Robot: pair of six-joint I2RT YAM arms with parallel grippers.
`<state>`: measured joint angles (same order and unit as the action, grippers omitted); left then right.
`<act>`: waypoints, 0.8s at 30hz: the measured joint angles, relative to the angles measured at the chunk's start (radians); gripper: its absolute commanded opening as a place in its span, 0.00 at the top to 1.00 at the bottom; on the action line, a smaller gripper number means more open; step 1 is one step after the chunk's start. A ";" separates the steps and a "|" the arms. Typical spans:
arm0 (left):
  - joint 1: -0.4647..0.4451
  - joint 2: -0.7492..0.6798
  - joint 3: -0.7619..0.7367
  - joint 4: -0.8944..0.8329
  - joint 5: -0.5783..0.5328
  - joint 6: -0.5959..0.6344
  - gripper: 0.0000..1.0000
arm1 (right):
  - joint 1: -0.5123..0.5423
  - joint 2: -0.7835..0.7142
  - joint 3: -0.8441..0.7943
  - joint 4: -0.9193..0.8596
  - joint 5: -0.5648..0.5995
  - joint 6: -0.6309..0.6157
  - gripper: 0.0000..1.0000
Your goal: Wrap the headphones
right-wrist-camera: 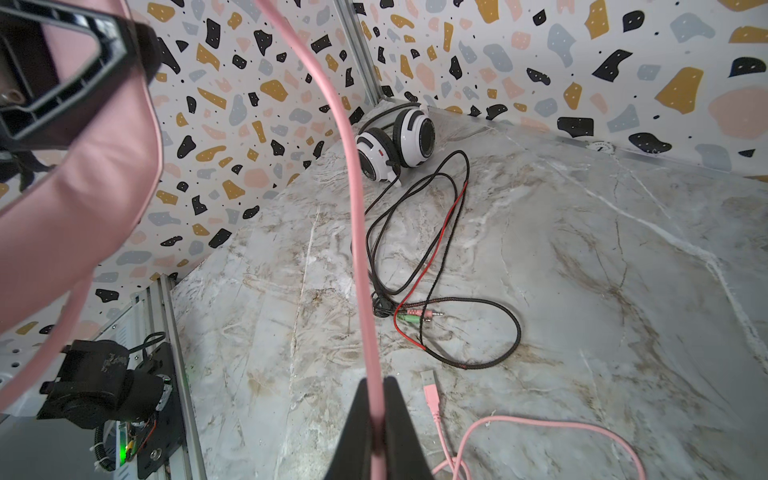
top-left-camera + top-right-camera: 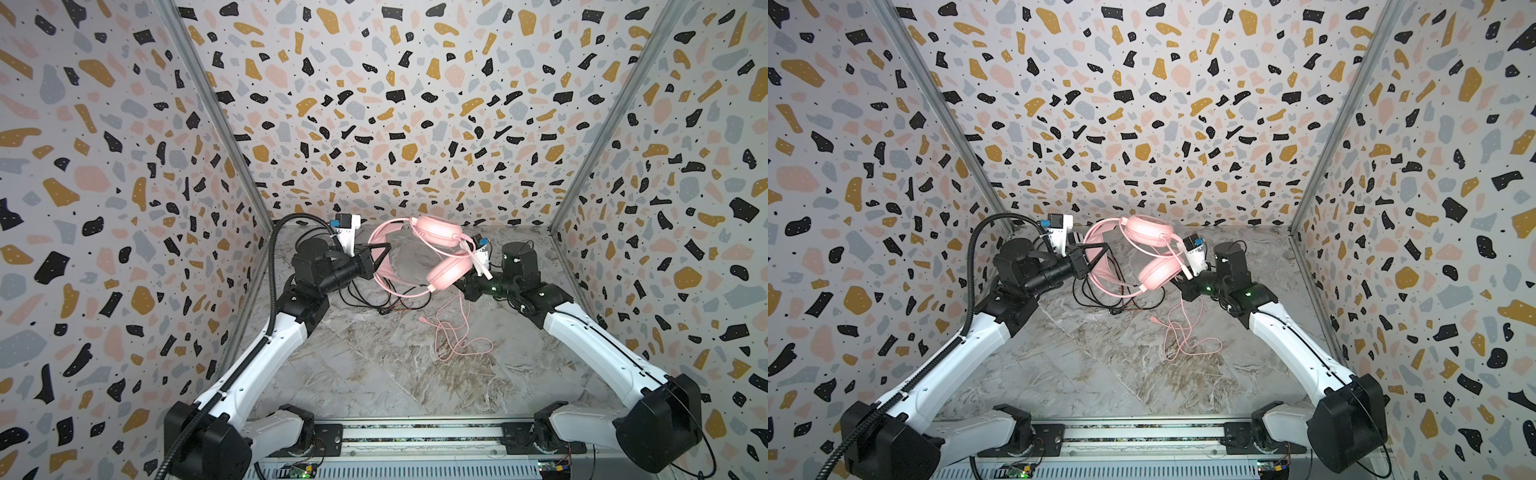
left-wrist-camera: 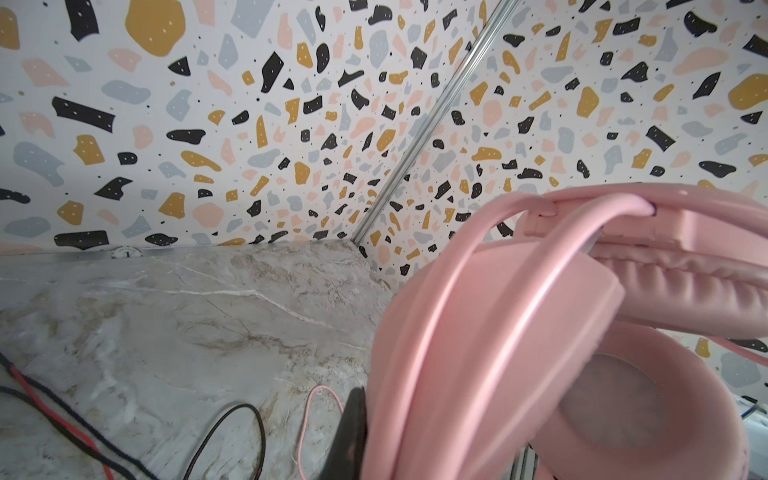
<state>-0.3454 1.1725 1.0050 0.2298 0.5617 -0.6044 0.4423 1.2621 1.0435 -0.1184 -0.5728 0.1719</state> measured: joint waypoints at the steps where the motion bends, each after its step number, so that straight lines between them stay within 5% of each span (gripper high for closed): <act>1: 0.000 0.000 0.000 0.016 -0.003 -0.010 1.00 | 0.000 0.001 -0.002 0.009 0.000 0.004 0.91; 16: 0.000 -0.003 0.002 0.116 -0.036 -0.084 1.00 | -0.018 0.027 -0.082 0.131 -0.005 0.060 0.90; 24: 0.000 -0.016 0.005 0.168 -0.040 -0.131 1.00 | -0.018 0.090 -0.155 0.272 -0.050 0.117 0.74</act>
<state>-0.3454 1.1561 1.0103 0.3977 0.5213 -0.7353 0.4244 1.3518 0.8883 0.1532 -0.6231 0.2890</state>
